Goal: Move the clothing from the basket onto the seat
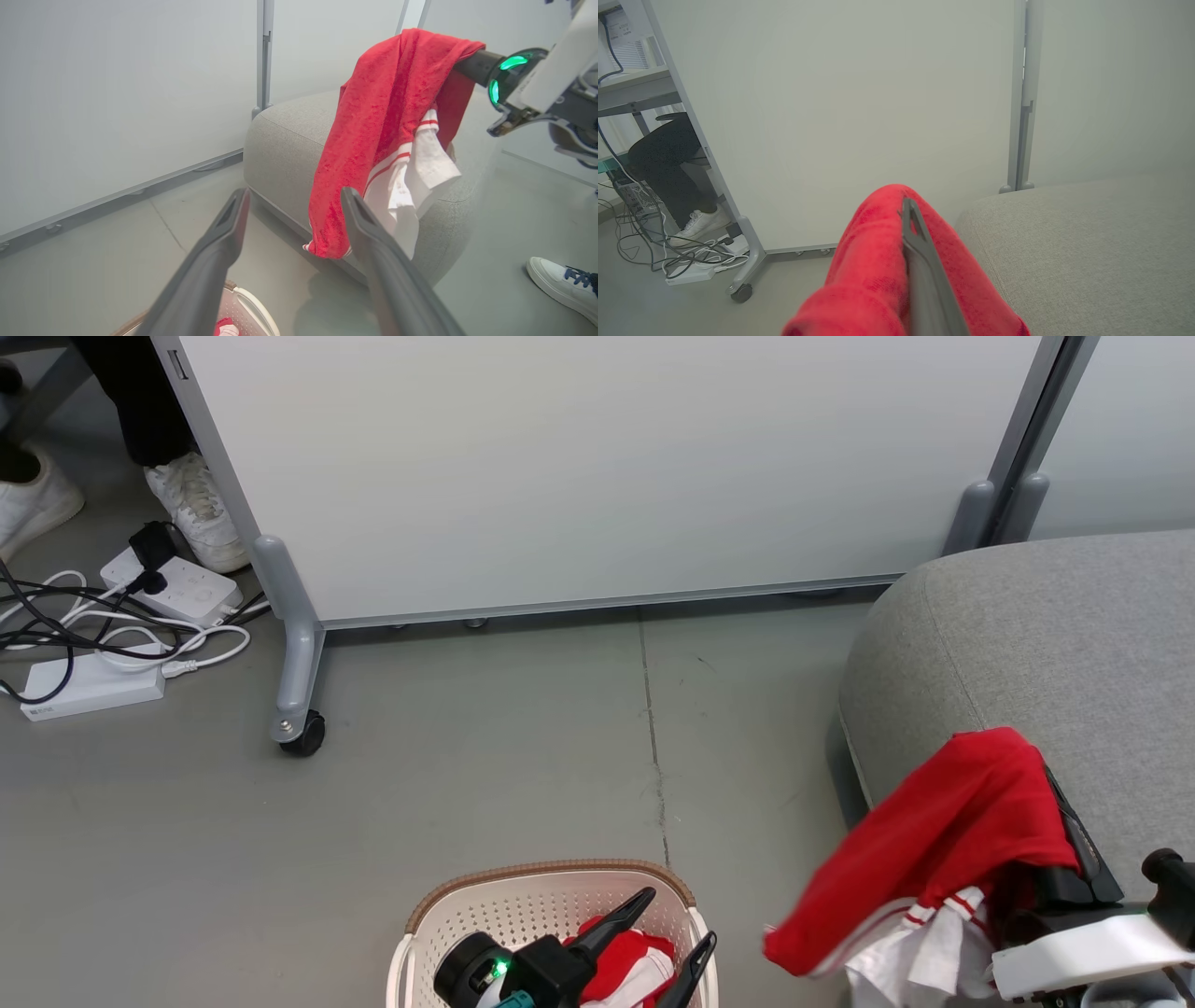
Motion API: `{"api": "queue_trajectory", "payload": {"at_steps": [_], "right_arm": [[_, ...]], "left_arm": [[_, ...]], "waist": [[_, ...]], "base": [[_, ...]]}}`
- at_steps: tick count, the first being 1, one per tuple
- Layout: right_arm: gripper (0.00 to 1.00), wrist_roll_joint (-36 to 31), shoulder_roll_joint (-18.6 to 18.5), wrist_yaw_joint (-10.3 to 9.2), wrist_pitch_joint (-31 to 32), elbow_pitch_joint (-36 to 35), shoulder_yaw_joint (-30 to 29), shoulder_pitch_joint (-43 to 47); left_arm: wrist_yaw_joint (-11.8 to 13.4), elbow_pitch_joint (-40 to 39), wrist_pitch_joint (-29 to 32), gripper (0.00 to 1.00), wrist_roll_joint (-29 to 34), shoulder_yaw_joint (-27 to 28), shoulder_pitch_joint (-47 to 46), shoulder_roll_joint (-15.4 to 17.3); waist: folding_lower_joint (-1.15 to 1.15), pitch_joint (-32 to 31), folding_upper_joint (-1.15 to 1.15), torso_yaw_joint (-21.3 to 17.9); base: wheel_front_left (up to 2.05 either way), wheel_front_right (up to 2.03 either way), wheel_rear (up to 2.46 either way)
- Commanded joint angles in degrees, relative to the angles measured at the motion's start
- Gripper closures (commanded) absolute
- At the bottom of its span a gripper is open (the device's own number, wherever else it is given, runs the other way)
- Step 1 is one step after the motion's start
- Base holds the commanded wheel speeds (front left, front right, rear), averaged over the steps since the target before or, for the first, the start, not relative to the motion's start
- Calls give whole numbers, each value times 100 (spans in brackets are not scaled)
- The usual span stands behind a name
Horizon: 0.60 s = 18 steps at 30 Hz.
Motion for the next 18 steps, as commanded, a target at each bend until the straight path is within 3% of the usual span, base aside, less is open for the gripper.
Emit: {"api": "queue_trajectory", "payload": {"at_steps": [1,18], "right_arm": [[100,7,-20,1,-29,14,-31,63],[100,77,20,1,-29,-25,-13,-17]], "left_arm": [[-9,1,0,0,-46,5,13,24],[-10,-13,0,0,-47,68,-39,24]], "waist": [[0,1,0,1],[0,13,0,-25]], "base": [[0,0,0],[0,0,0]]}}
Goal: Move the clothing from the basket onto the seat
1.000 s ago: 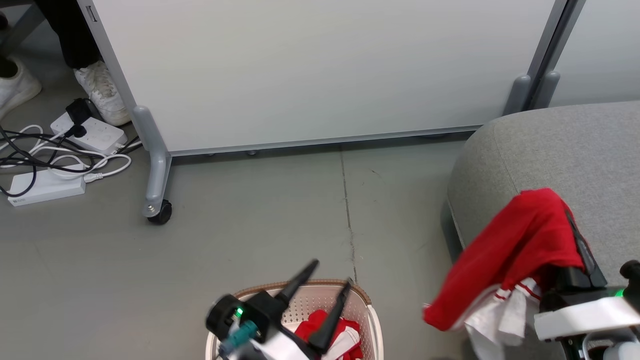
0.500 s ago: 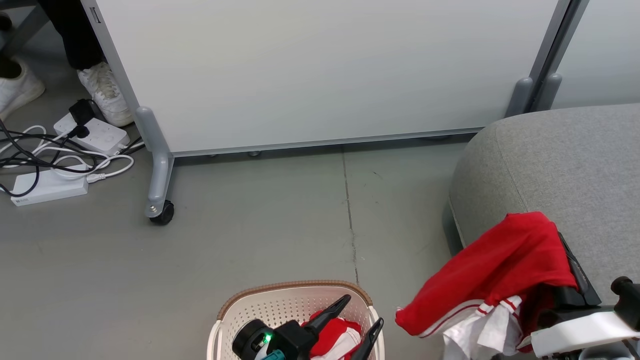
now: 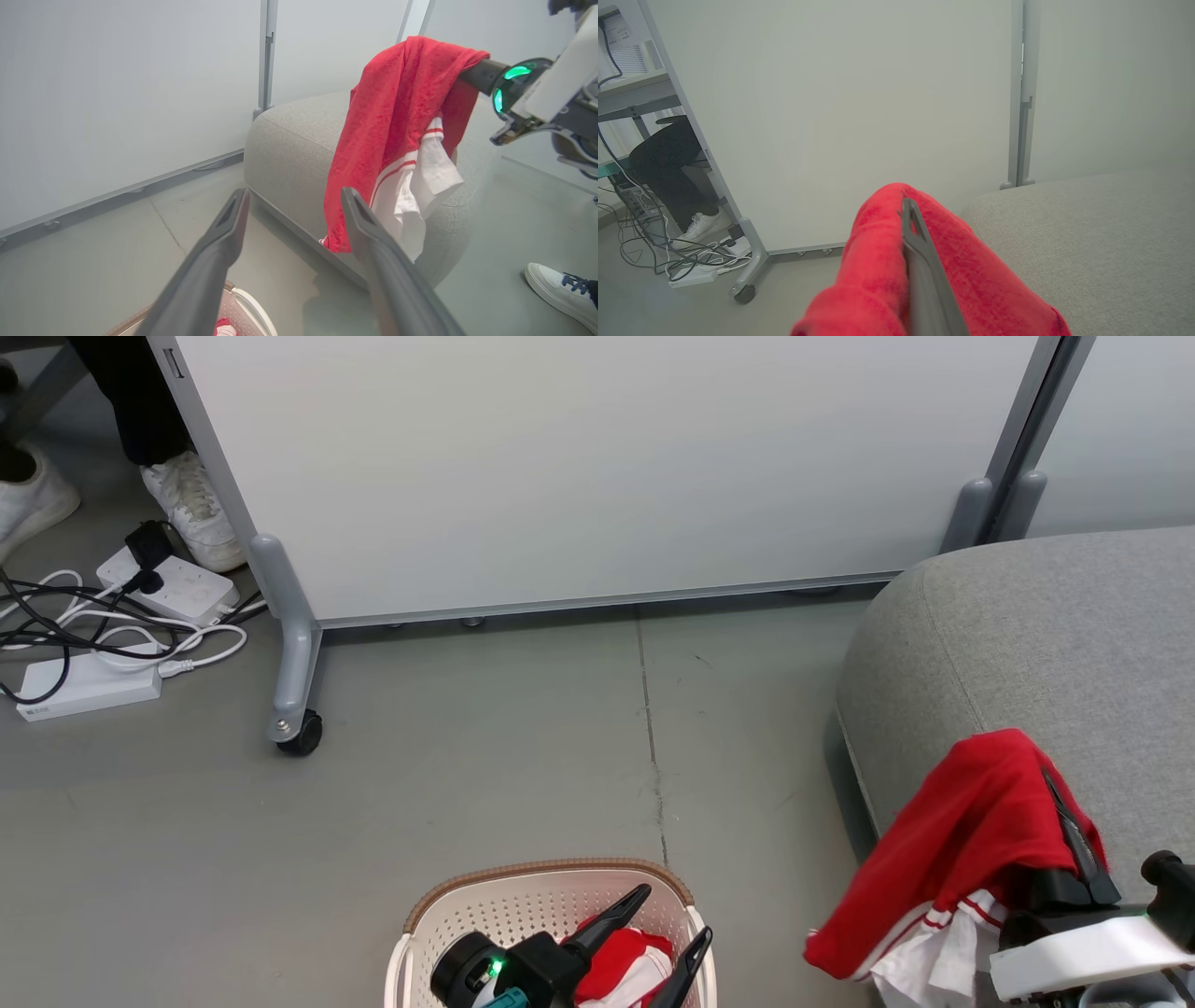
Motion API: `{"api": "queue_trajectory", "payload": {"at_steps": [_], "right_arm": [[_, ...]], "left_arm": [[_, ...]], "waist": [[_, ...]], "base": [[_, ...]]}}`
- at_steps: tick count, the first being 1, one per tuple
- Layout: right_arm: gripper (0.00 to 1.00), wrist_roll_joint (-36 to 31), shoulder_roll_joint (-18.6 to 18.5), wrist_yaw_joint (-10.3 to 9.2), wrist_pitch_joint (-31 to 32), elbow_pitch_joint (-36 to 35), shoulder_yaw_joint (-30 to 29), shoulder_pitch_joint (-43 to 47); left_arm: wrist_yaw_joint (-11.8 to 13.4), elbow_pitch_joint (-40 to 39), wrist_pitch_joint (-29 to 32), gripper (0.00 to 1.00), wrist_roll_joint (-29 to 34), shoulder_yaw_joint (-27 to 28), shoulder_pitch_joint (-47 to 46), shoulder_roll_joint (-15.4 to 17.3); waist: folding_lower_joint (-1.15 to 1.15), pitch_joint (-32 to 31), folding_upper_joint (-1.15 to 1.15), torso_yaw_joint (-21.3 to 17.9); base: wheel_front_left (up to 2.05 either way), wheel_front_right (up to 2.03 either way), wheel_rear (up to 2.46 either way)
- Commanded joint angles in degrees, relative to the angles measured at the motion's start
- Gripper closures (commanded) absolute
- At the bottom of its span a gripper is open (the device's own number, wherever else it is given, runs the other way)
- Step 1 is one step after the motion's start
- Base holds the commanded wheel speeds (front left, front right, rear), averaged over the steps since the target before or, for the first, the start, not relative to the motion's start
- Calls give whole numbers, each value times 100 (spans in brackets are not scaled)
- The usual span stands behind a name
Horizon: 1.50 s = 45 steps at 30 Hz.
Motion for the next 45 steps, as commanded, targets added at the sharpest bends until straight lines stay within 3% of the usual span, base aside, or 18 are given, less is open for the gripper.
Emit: {"api": "queue_trajectory", "payload": {"at_steps": [1,12,22,23,34,45], "right_arm": [[100,9,-20,1,-29,-17,-22,-45],[100,0,-73,1,-29,-126,2,-165],[100,40,-120,1,-29,-246,-96,-148],[100,32,-104,1,-29,-257,-98,-159],[100,149,-10,1,-29,-278,-183,-159],[100,122,90,1,-29,-413,-469,7]], "left_arm": [[-10,10,0,0,47,23,-53,24],[-11,-69,0,0,71,90,-111,23],[-11,-149,0,0,98,150,-99,24],[-11,-150,0,0,102,187,-91,24],[-11,-233,0,0,164,221,-240,23],[-11,-213,0,0,70,-12,-443,24]], "waist": [[0,1,0,-4],[0,98,0,-364],[0,233,0,-1353],[0,257,0,-1591],[0,480,0,-2548],[0,607,0,-2650]], "base": [[0,0,0],[0,0,0],[0,0,0],[0,0,0],[0,0,0],[0,0,0]]}}
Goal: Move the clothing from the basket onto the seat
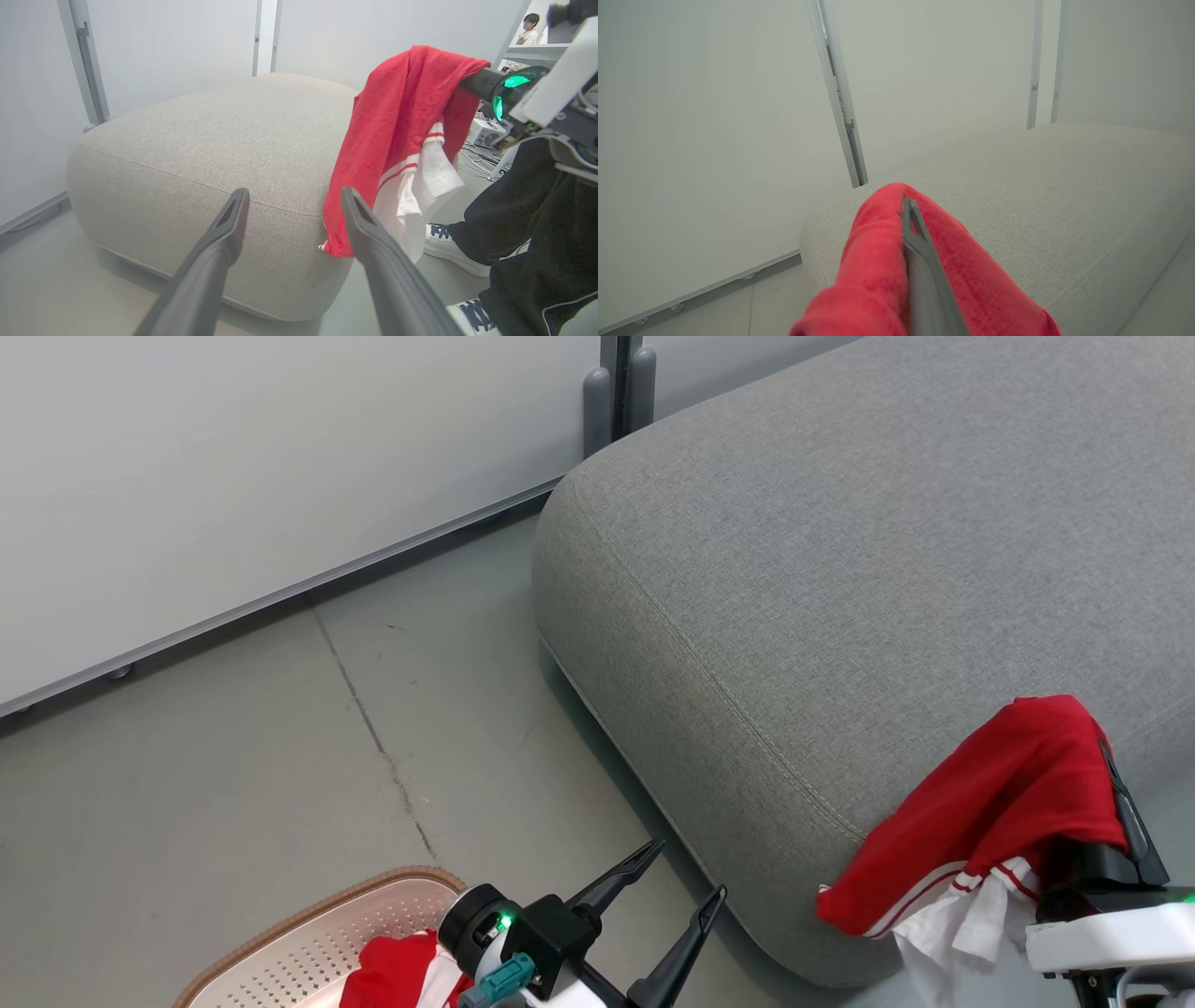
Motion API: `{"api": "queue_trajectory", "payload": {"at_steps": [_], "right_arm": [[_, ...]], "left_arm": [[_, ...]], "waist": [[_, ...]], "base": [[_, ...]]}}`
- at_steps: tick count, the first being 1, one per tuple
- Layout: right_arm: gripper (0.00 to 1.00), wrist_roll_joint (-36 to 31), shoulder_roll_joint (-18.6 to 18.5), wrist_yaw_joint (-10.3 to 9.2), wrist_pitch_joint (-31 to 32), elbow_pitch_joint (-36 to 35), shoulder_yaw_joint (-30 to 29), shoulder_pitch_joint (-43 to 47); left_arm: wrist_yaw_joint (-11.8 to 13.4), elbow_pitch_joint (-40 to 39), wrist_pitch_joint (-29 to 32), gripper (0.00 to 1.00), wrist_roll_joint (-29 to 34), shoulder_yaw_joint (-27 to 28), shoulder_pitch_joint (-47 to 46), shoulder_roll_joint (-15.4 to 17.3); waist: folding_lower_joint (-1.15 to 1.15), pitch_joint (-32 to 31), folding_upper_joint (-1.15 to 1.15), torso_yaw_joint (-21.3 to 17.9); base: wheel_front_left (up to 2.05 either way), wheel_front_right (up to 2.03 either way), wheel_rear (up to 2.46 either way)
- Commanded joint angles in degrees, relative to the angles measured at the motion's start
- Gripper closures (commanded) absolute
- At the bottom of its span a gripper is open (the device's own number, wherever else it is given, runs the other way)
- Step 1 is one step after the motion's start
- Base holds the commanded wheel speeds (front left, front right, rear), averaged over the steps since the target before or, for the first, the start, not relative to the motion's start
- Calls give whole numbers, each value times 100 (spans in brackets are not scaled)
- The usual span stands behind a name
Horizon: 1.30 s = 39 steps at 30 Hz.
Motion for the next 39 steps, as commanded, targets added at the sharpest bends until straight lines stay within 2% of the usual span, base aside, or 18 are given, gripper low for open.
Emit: {"api": "queue_trajectory", "payload": {"at_steps": [1,4,8,12,16,20,23,31,39], "right_arm": [[100,-22,-3,1,-28,-26,1,33],[100,-50,-14,2,-28,8,37,-35],[100,330,63,2,-28,46,-122,-231],[100,421,35,1,-28,4,-209,-395],[100,588,-81,2,-28,-183,-449,-845],[100,587,-377,2,-28,-314,-624,-1466],[100,658,-657,3,-28,-72,-892,-2271],[100,768,-1259,2,-28,862,-1103,-3912],[100,533,-1776,2,-28,2083,-1007,-5155]], "left_arm": [[-11,-4,0,0,-35,-12,-97,26],[-11,-26,0,0,-51,23,-67,26],[-11,-101,0,0,-48,122,25,25],[-11,-215,0,0,-66,138,81,29],[-11,-307,0,0,29,104,-82,57],[-11,-424,0,0,96,24,-306,187],[-11,-524,0,0,115,-126,-598,394],[-11,-668,0,0,91,-350,-1156,776],[-11,-744,0,0,16,-456,-1574,912]], "waist": [[0,-7,0,9],[0,-25,0,26],[0,-29,0,40],[0,29,0,120],[0,301,0,276],[0,730,0,441],[0,1248,0,614],[0,2193,0,880],[0,2919,0,1221]], "base": [[0,0,0],[0,0,0],[0,0,0],[0,0,0],[0,0,0],[0,0,0],[0,0,0],[0,0,0],[0,0,0]]}}
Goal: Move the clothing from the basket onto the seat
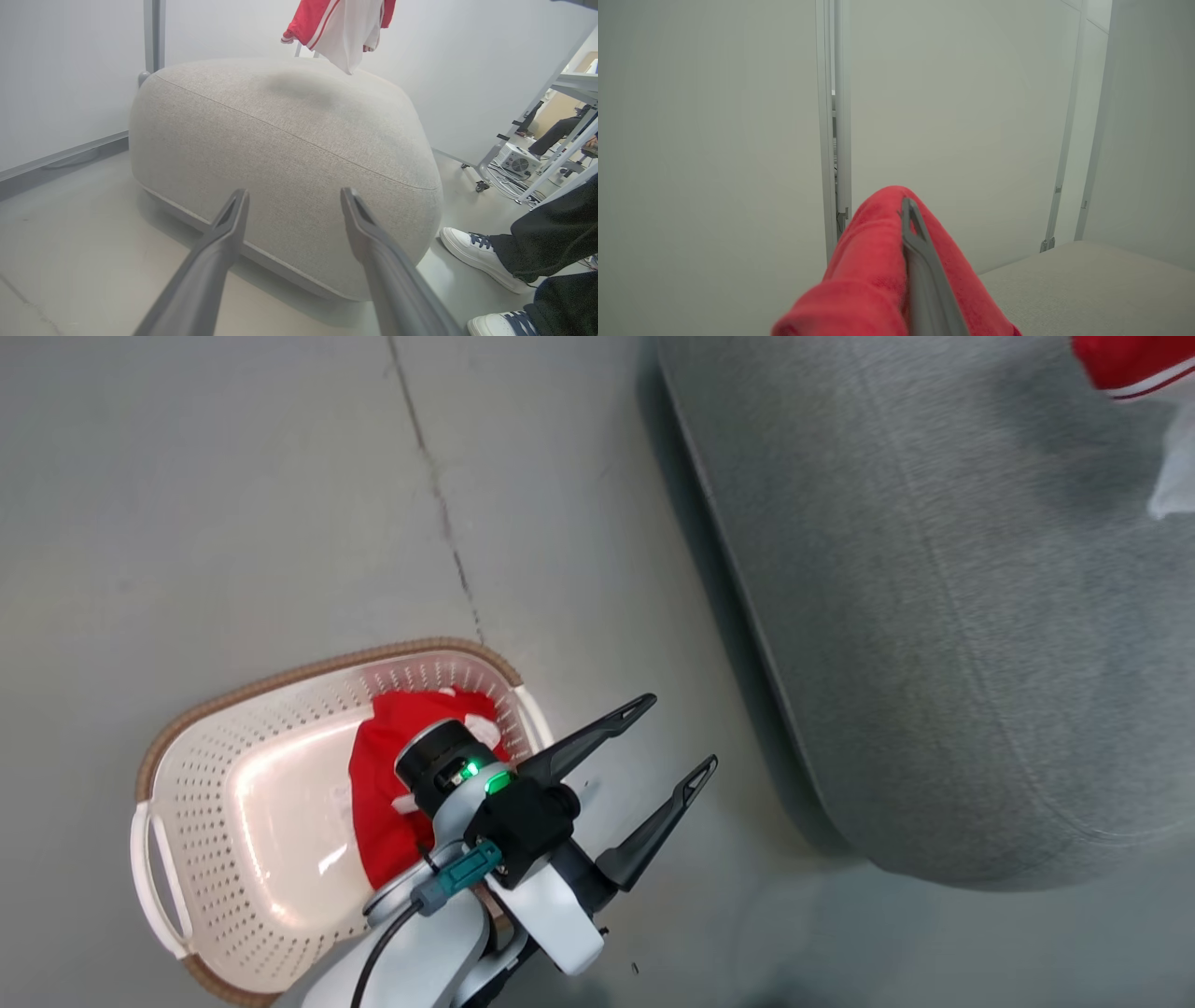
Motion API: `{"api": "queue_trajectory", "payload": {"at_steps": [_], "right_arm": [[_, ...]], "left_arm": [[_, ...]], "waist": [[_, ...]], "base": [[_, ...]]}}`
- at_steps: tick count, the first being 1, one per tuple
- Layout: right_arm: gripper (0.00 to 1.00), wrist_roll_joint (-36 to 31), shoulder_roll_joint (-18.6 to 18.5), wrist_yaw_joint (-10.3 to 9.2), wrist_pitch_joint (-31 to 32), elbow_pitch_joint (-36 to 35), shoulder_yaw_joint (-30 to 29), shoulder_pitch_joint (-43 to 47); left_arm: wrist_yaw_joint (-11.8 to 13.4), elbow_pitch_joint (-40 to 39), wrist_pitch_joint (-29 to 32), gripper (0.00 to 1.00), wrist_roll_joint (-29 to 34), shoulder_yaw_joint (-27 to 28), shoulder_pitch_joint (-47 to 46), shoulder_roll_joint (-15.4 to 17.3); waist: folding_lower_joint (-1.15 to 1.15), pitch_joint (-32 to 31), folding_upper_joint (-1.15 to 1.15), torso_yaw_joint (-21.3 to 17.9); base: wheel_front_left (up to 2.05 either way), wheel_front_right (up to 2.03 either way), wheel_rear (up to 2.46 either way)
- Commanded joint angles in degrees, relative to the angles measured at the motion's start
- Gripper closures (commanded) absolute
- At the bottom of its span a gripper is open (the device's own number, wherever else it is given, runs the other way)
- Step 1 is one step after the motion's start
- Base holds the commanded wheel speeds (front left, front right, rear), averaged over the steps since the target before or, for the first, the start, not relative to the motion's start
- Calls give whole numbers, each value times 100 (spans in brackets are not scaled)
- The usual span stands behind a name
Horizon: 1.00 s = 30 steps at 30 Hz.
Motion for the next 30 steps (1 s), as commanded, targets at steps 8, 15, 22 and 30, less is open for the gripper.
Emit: {"api": "queue_trajectory", "payload": {"at_steps": [8,15,22,30], "right_arm": [[100,-201,-374,2,-28,1458,64,-849],[100,-548,-438,3,-26,2670,19,-1017],[100,-968,-461,2,-24,3286,500,-914],[0,-931,-392,2,-23,3910,721,-980]], "left_arm": [[-11,-66,0,0,66,-89,-388,33],[-11,-48,0,0,164,-134,-522,-10],[-11,-41,0,0,172,-98,-543,-4],[-11,47,0,0,189,-89,-536,-45]], "waist": [[0,735,0,492],[0,903,0,642],[0,931,0,671],[0,765,0,625]], "base": [[0,0,0],[0,0,0],[0,0,0],[0,0,0]]}}
